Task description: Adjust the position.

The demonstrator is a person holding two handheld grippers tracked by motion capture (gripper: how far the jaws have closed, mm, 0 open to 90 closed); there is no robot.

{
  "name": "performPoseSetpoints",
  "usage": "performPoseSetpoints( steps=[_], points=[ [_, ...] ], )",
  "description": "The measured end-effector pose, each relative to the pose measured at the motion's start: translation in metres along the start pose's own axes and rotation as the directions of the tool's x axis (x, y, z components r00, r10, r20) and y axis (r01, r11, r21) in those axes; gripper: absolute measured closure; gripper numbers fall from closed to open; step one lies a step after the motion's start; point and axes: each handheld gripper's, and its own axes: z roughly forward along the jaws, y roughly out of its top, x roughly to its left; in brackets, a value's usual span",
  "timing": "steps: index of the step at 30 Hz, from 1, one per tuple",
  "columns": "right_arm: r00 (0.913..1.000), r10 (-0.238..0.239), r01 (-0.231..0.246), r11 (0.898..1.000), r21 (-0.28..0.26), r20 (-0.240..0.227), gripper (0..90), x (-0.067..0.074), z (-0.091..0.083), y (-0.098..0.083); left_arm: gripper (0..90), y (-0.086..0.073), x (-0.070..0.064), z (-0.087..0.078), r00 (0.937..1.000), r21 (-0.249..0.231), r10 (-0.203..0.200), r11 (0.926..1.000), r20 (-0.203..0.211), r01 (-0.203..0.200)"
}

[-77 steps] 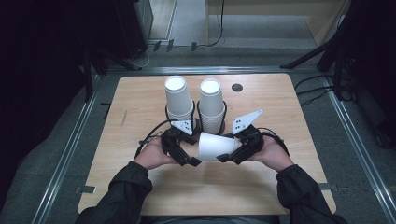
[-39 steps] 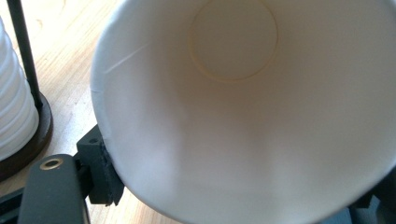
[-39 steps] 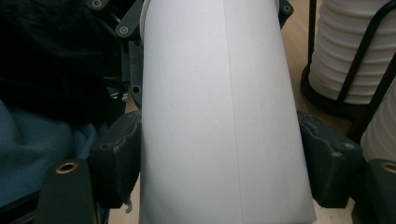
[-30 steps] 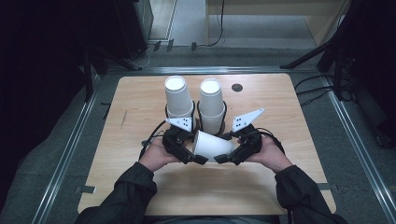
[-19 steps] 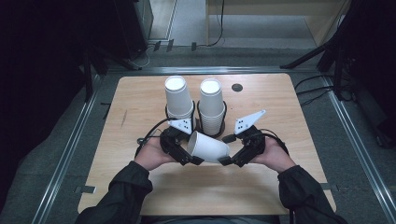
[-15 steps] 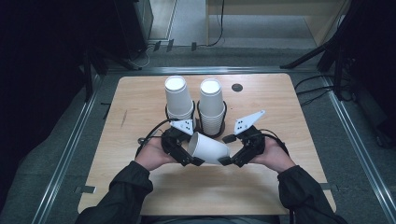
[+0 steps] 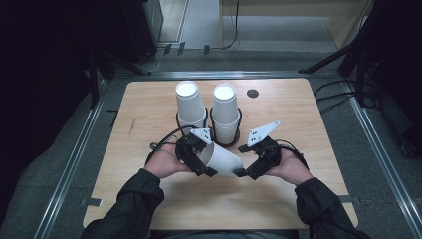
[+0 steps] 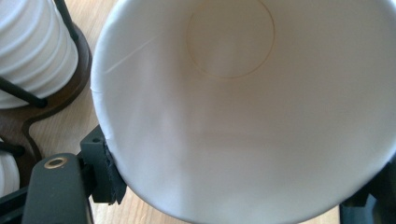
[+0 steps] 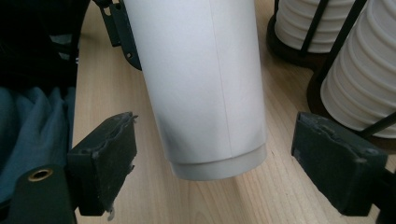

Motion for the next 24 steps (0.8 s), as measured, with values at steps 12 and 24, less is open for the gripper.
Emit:
performPoseSetpoints(
  steps=[12, 24],
  points=[
    [0.9982, -0.053, 0.055, 0.995, 0.079, -0.027, 14.6, 0.006, 0.028, -0.001, 17.6, 0.01, -0.005, 0.011, 0.9996, 0.069, 0.007, 0.9976, 0.026, -0.009],
    [0.9972, -0.048, 0.053, 0.994, 0.091, -0.058, 21.3, 0.002, 0.043, 0.002, 16.0, 0.012, -0.006, 0.018, 0.9998, 0.099, 0.015, 0.9949, 0.012, -0.016]
  ],
)
